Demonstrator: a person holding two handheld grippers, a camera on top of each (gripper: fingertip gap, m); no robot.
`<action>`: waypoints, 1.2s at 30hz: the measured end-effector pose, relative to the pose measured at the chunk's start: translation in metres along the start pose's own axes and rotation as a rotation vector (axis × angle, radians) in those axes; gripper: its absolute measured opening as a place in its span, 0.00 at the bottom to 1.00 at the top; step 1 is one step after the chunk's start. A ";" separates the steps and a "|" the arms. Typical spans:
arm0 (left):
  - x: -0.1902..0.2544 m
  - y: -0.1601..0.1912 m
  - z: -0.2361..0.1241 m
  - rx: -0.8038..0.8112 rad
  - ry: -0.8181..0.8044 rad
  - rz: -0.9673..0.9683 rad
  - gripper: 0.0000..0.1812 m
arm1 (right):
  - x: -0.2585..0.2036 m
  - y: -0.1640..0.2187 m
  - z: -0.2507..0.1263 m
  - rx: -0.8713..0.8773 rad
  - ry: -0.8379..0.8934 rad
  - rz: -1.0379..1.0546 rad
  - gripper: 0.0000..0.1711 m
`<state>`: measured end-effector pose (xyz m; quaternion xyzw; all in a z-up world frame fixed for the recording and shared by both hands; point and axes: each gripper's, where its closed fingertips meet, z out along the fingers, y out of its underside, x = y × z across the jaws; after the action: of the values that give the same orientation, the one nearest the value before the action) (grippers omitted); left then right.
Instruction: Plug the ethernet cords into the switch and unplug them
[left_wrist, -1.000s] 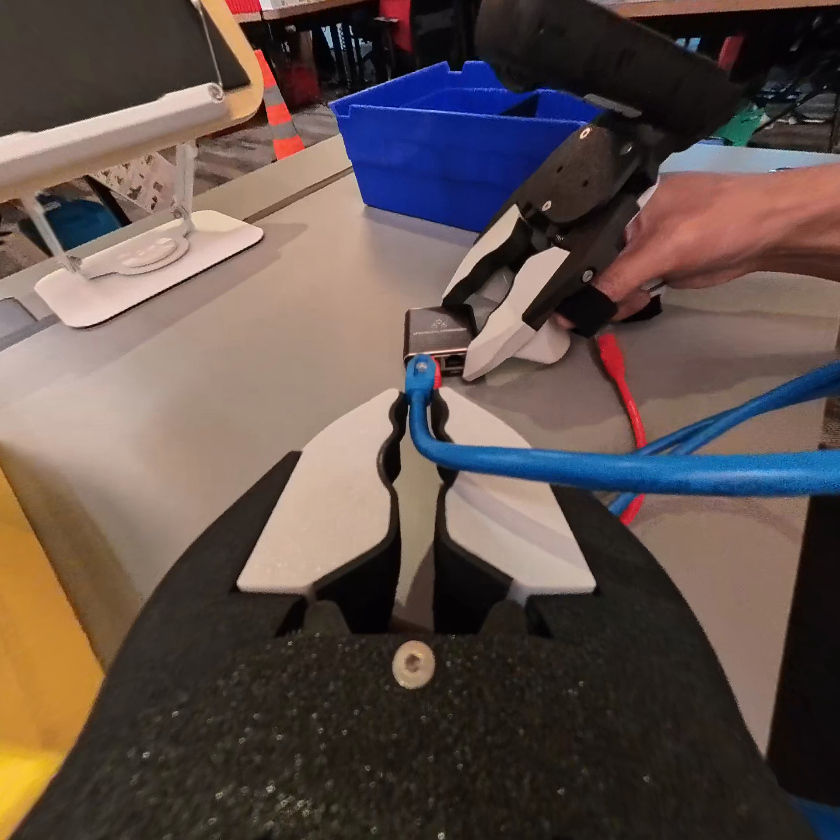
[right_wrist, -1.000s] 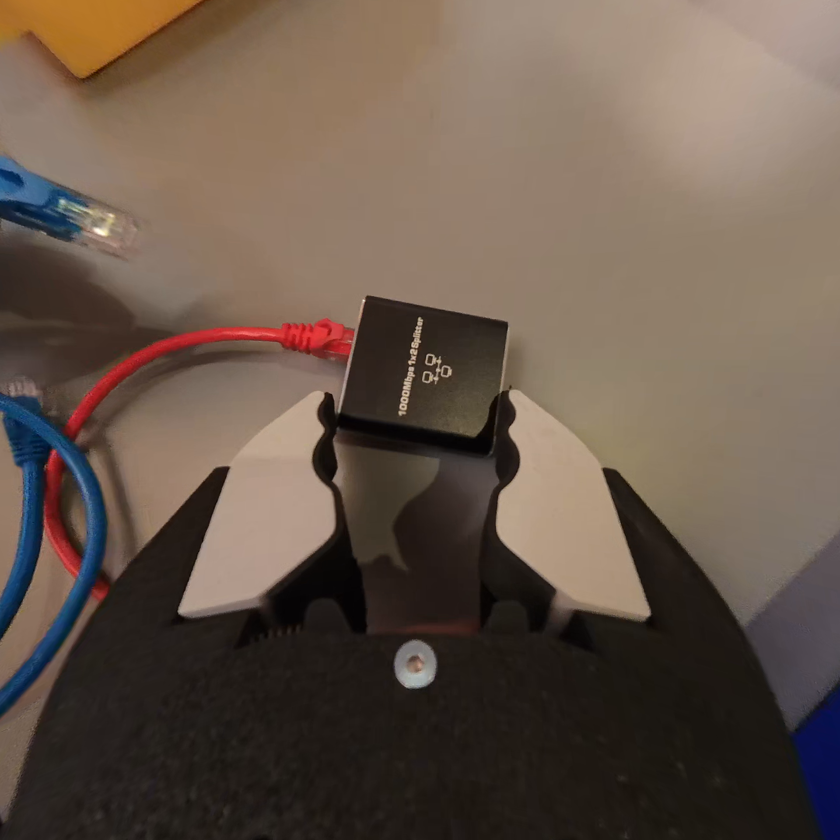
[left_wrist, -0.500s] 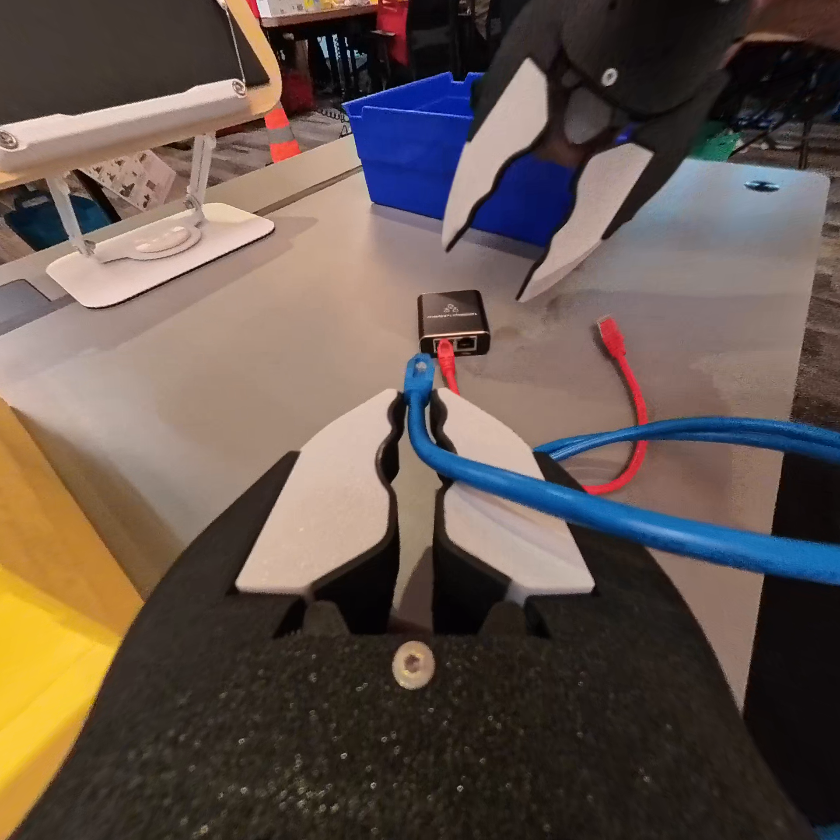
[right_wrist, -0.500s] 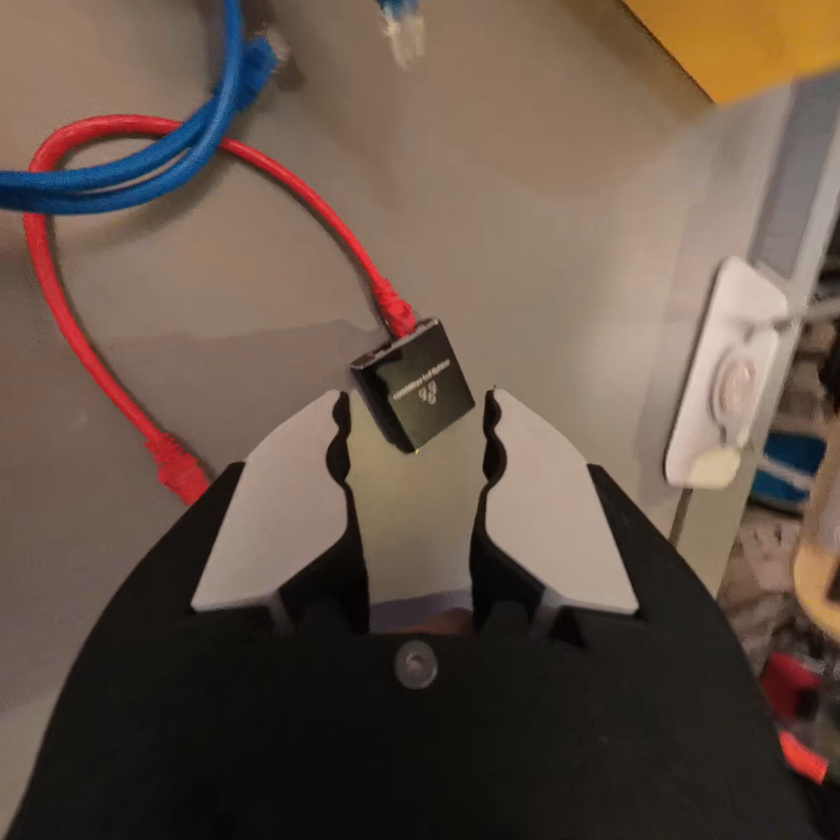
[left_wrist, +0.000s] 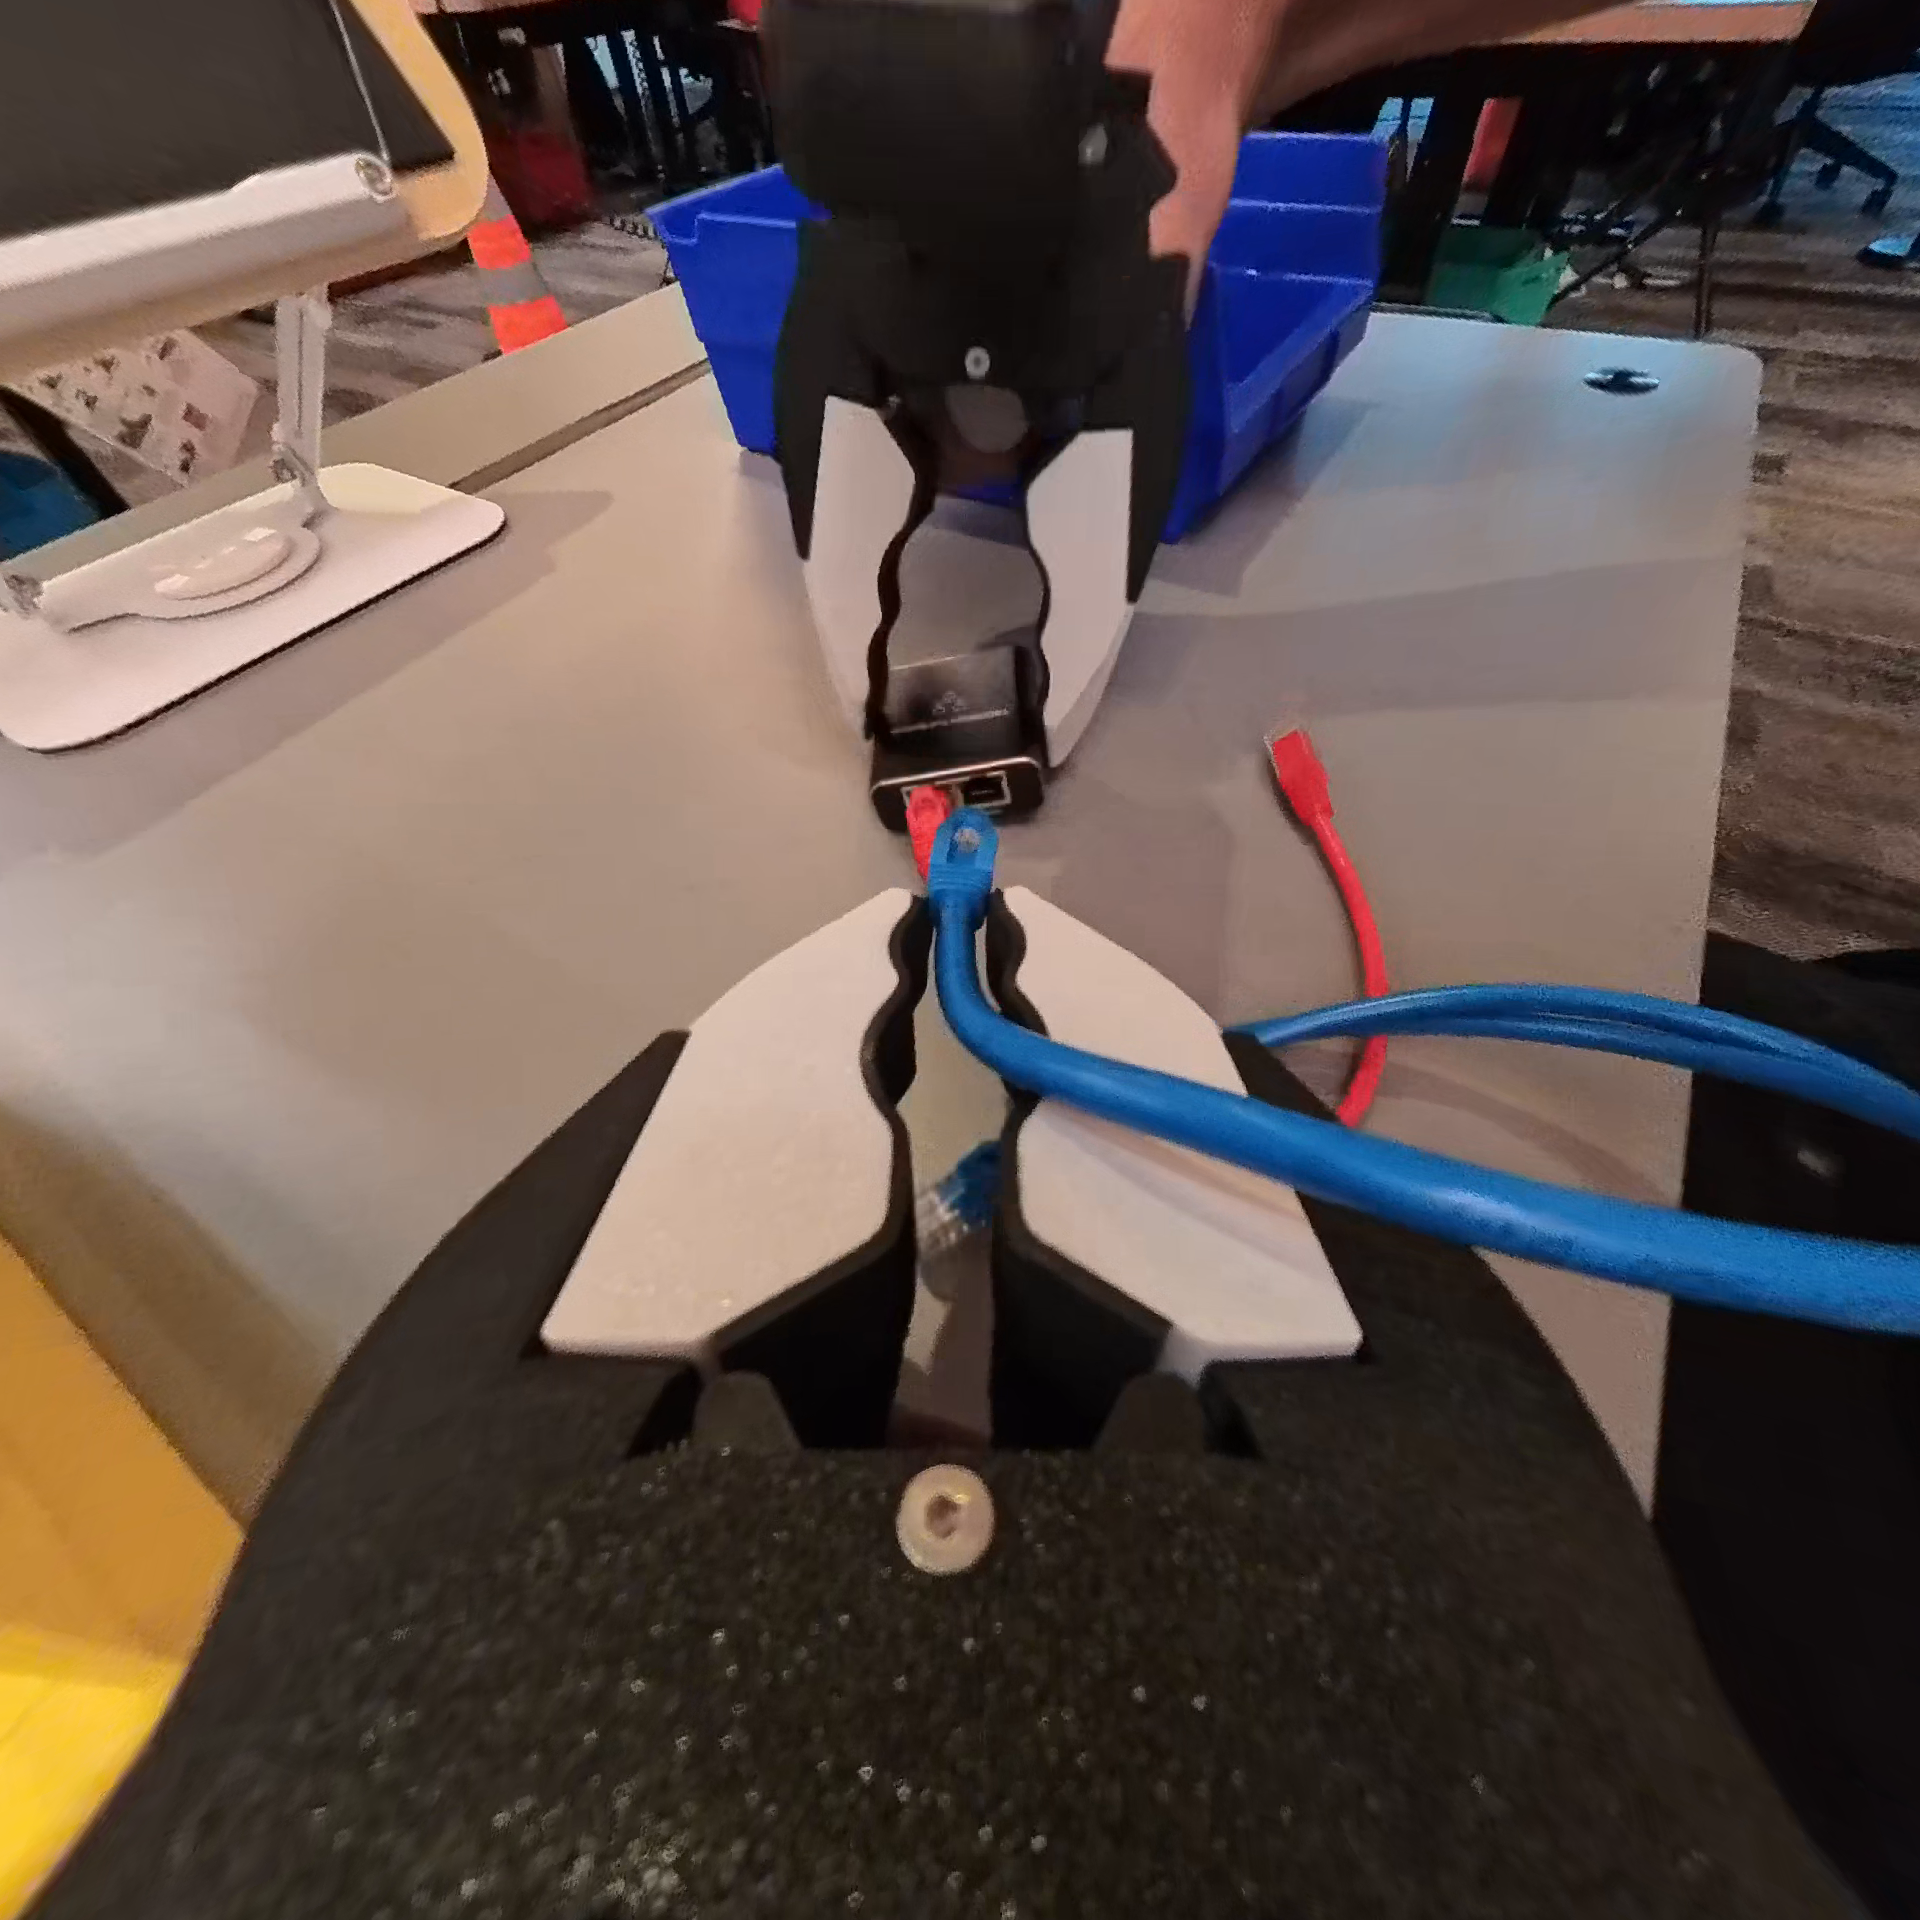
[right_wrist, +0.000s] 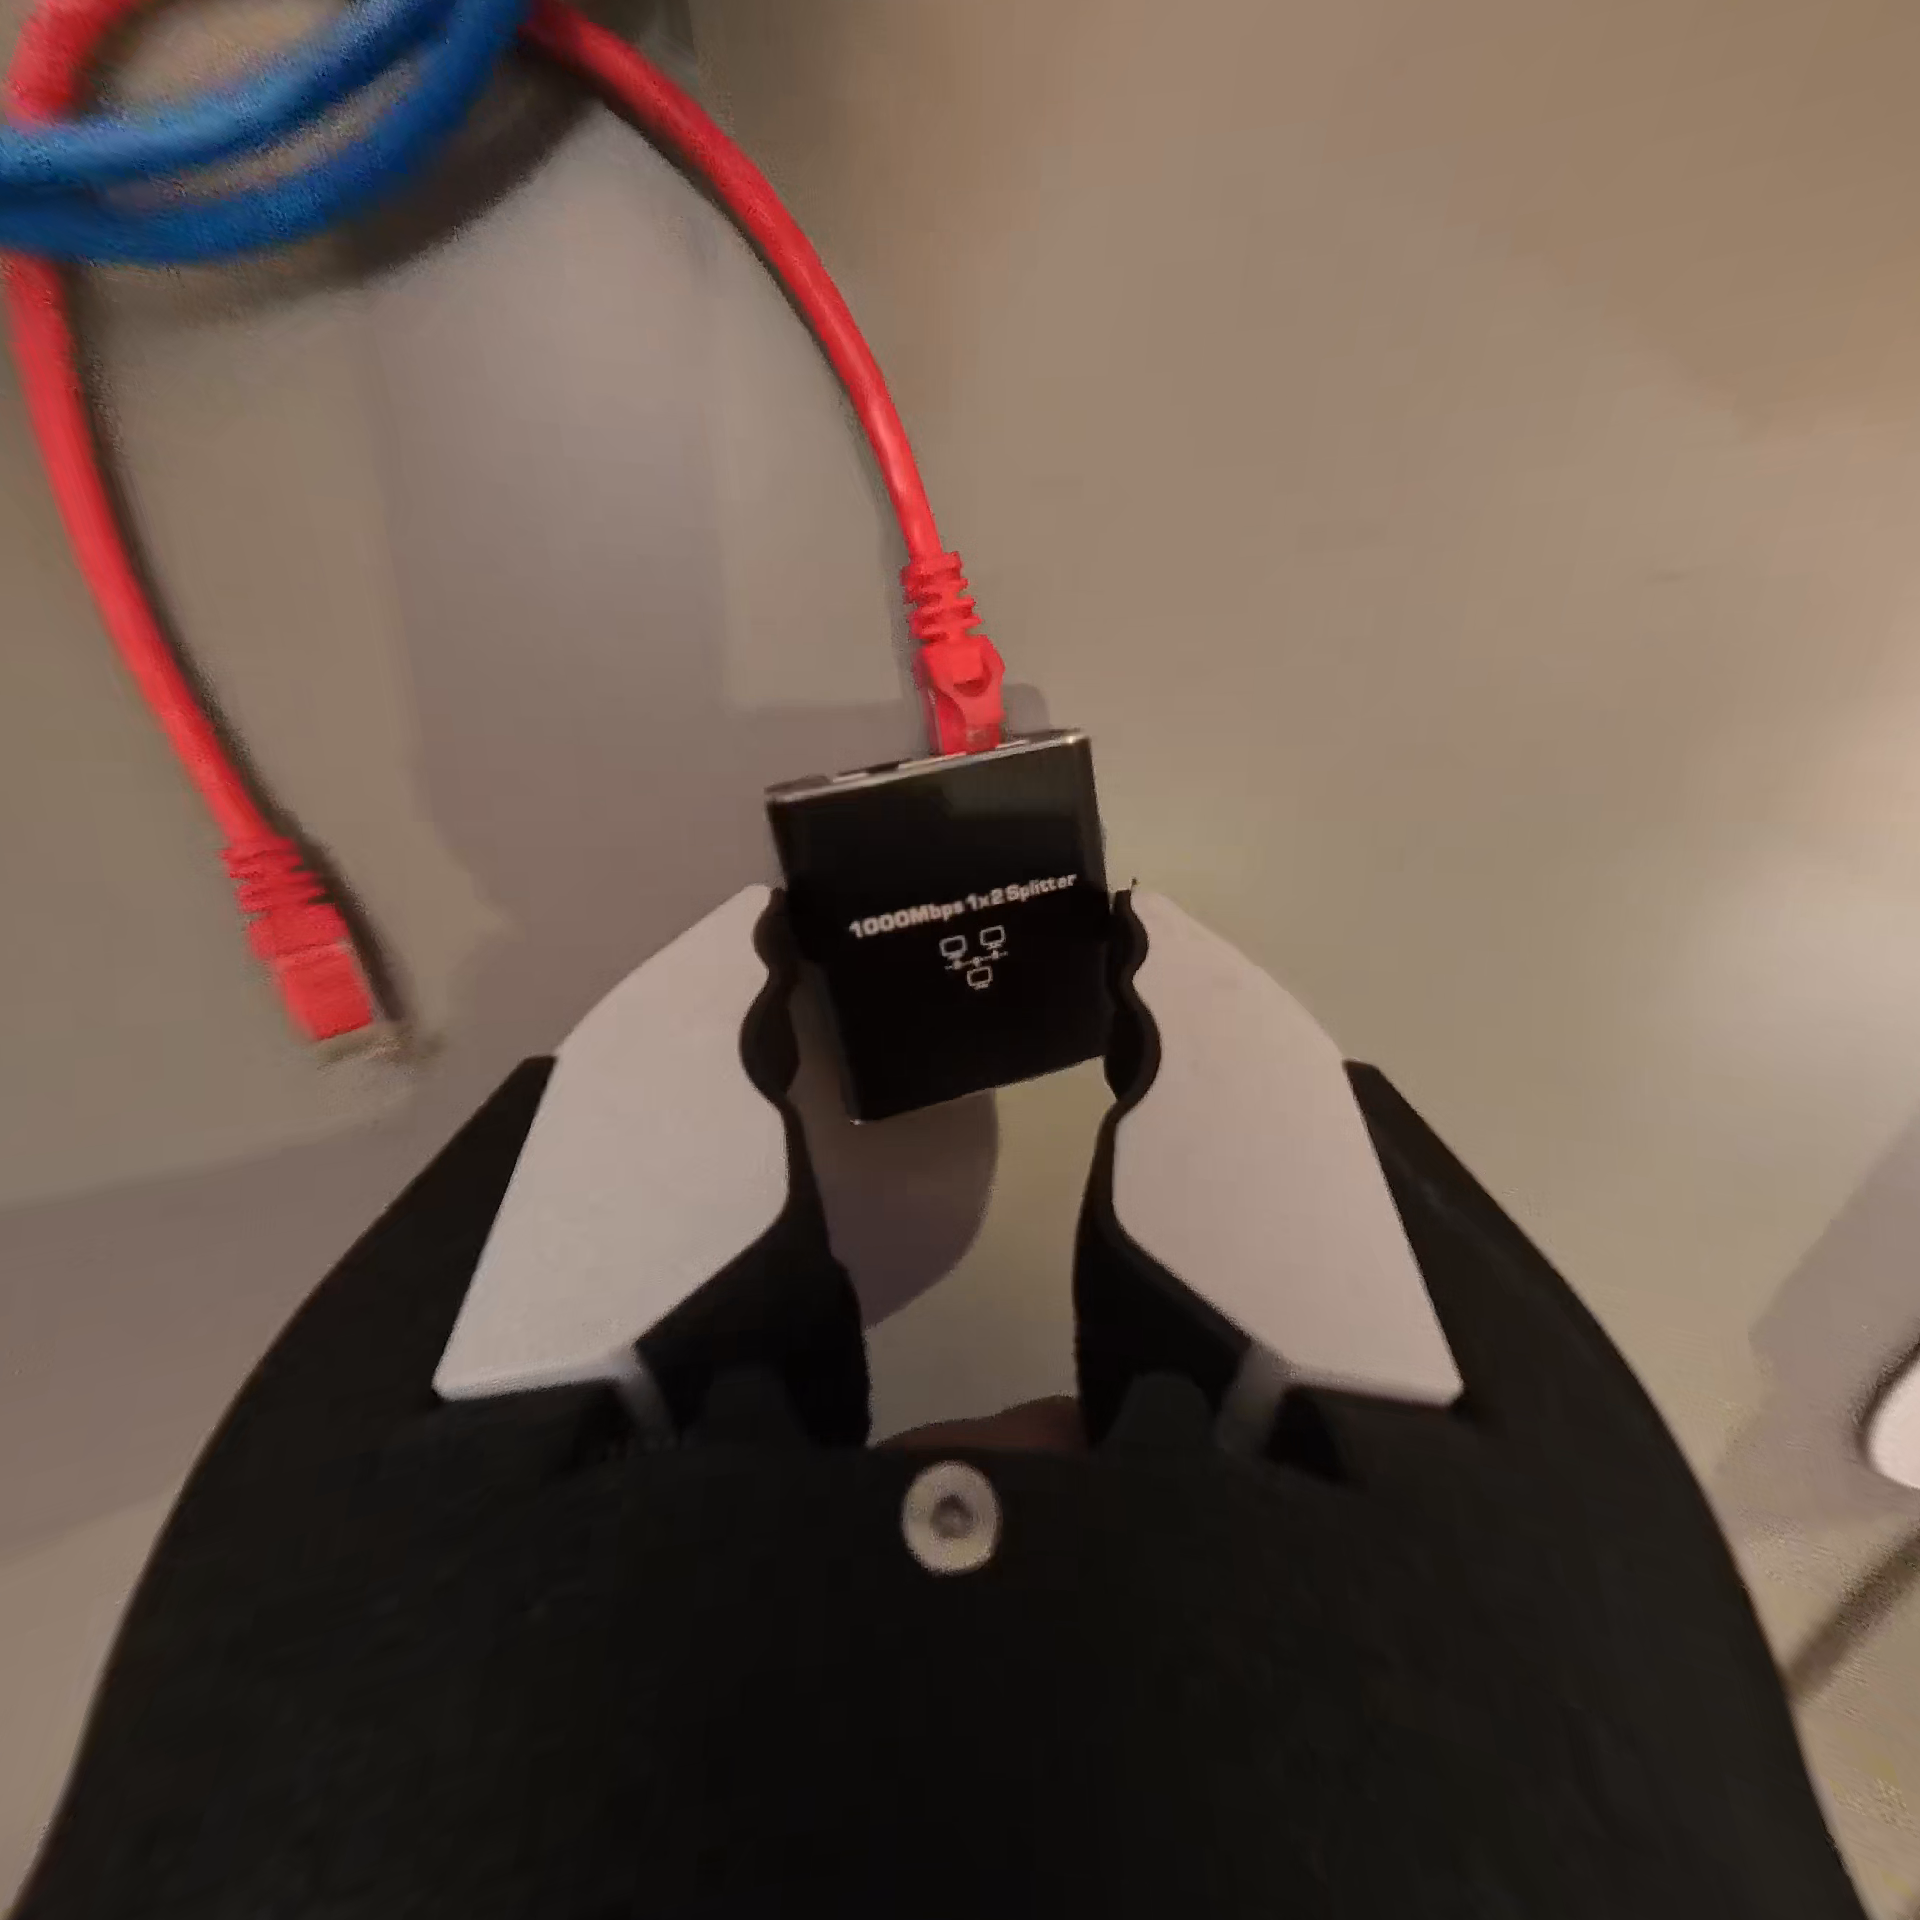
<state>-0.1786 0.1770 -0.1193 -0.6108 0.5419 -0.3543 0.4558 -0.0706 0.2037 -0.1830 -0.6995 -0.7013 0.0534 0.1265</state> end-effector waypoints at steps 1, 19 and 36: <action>0.000 -0.003 0.003 -0.002 0.006 -0.002 0.06 | -0.004 -0.006 -0.005 0.040 -0.019 0.015 0.33; 0.017 -0.007 -0.009 -0.039 0.043 -0.160 0.05 | 0.003 -0.036 -0.076 0.575 0.141 0.409 0.00; -0.011 0.020 0.000 -0.142 -0.064 0.006 0.05 | -0.102 0.102 -0.049 0.316 0.566 0.955 0.38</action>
<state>-0.1869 0.1883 -0.1370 -0.6510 0.5527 -0.2940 0.4293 0.0399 0.0990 -0.1720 -0.8981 -0.2303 0.0195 0.3742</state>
